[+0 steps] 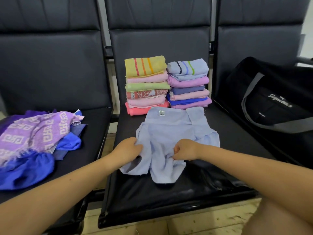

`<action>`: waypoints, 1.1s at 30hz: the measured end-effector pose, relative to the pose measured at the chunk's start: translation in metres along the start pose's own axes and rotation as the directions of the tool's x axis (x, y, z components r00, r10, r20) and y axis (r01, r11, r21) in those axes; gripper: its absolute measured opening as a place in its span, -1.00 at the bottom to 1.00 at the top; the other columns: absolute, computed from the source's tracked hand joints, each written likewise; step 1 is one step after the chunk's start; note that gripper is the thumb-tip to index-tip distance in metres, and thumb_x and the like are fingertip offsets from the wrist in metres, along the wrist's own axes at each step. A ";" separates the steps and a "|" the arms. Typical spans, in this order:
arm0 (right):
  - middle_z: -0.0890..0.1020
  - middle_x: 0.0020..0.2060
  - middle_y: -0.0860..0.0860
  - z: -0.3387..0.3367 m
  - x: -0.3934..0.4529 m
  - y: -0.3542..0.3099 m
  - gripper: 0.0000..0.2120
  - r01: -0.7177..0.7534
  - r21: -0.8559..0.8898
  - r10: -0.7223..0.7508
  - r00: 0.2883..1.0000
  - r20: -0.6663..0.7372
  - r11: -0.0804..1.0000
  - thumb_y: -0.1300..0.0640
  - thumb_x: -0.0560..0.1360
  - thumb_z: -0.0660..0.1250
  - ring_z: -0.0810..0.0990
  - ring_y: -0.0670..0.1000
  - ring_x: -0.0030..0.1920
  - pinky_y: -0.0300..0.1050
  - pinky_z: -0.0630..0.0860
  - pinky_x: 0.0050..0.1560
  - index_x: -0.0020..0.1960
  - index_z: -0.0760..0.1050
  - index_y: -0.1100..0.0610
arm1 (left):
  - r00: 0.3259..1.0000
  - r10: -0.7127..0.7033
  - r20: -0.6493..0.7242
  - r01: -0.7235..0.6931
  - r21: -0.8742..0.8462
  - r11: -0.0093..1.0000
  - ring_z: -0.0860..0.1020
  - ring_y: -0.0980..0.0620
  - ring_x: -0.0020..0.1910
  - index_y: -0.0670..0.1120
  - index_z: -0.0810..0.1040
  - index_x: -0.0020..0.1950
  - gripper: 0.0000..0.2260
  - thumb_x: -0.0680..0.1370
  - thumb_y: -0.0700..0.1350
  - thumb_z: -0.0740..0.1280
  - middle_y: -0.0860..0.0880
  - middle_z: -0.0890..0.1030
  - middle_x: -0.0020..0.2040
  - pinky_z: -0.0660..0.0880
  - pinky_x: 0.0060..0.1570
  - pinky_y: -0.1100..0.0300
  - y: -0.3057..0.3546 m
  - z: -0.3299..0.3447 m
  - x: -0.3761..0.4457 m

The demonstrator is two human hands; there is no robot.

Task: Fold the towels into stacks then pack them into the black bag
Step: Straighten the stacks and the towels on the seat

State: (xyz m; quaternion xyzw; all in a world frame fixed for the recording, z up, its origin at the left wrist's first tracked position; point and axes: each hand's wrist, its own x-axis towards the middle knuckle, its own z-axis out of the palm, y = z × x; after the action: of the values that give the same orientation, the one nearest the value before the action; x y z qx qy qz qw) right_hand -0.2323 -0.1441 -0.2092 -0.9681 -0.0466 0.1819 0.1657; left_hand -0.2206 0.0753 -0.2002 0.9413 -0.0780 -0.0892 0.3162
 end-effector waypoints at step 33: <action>0.56 -0.20 0.12 -0.072 -0.054 0.081 -0.84 -0.093 0.709 0.436 0.841 -0.320 0.699 0.18 0.55 0.28 0.49 0.07 -0.15 -0.12 0.39 -0.14 -0.10 0.56 0.26 | 0.984 0.037 -0.175 -0.064 -0.154 0.986 0.50 -0.10 -0.01 -0.17 0.54 -0.01 -0.82 0.62 -0.20 0.15 -0.10 0.55 -0.05 0.35 -0.17 0.16 0.043 -0.029 0.006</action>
State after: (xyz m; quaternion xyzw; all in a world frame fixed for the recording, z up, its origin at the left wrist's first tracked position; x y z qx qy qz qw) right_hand -0.2535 -0.2501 -0.1554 -0.8529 0.2073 -0.0289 0.4783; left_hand -0.2121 0.0572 -0.1521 0.9148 -0.0670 -0.0057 0.3982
